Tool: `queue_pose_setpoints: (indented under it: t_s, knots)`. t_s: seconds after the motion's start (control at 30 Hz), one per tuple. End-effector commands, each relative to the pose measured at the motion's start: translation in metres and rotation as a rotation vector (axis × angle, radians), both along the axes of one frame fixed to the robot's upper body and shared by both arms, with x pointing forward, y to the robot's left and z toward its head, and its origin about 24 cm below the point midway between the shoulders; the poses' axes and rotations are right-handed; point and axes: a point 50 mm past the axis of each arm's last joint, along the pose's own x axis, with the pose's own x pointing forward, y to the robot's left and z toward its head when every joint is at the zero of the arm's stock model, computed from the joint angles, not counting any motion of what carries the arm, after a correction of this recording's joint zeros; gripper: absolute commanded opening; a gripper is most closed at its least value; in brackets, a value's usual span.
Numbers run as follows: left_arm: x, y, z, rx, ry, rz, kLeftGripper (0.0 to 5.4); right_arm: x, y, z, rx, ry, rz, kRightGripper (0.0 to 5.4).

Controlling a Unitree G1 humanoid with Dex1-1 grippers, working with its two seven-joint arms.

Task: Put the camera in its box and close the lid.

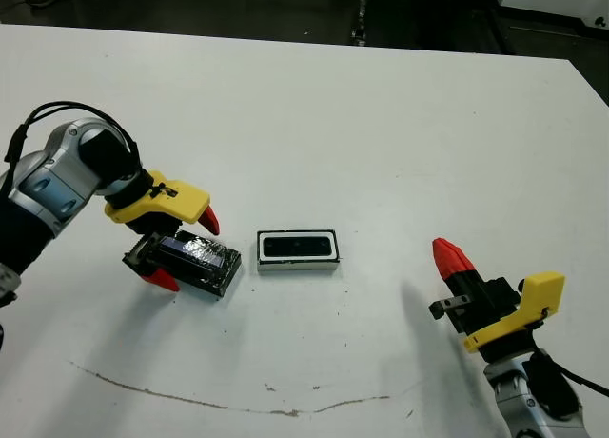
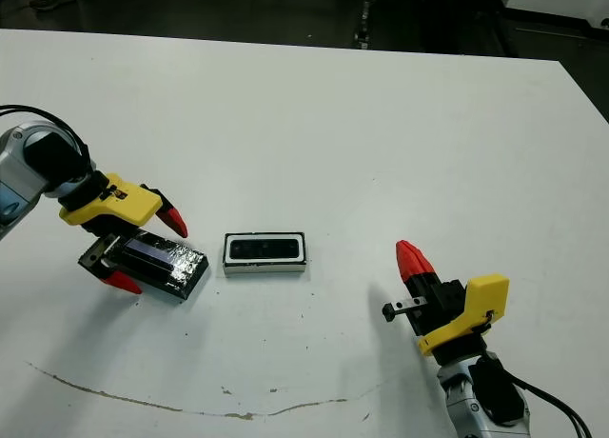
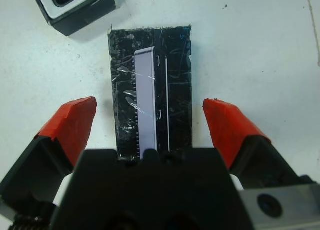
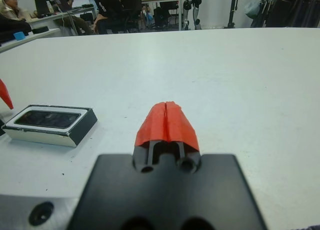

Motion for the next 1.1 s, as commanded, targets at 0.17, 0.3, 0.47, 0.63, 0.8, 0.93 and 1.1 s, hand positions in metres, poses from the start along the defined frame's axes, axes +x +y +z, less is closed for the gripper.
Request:
queue_pose_setpoints:
  t_s: [0.17, 0.3, 0.47, 0.63, 0.8, 0.93, 1.1]
  knots:
    - [0.004, 0.01, -0.012, 0.043, 0.031, 0.064, 5.4, -0.001, -0.004, 0.0, -0.005, 0.007, -0.005, 0.02]
    - [0.006, 0.013, -0.014, 0.065, 0.045, 0.103, 5.4, 0.0, -0.005, -0.001, -0.012, 0.007, -0.007, 0.02]
    - [0.007, 0.013, -0.015, 0.079, 0.016, 0.073, 5.4, 0.0, -0.005, 0.0, -0.01, 0.003, -0.004, 0.02]
    - [0.007, 0.013, -0.017, 0.062, 0.016, 0.057, 5.4, 0.001, -0.005, 0.0, -0.01, -0.002, -0.003, 0.02]
    - [0.008, 0.013, -0.018, 0.075, 0.02, 0.113, 5.4, 0.001, -0.005, 0.0, -0.009, 0.002, -0.001, 0.02]
    - [0.007, 0.012, -0.019, 0.099, 0.014, 0.149, 5.06, 0.0, -0.005, 0.0, -0.006, 0.005, -0.001, 0.0]
    - [0.005, 0.012, -0.022, 0.094, 0.06, 0.192, 4.37, 0.0, -0.005, 0.001, -0.011, 0.01, -0.009, 0.0]
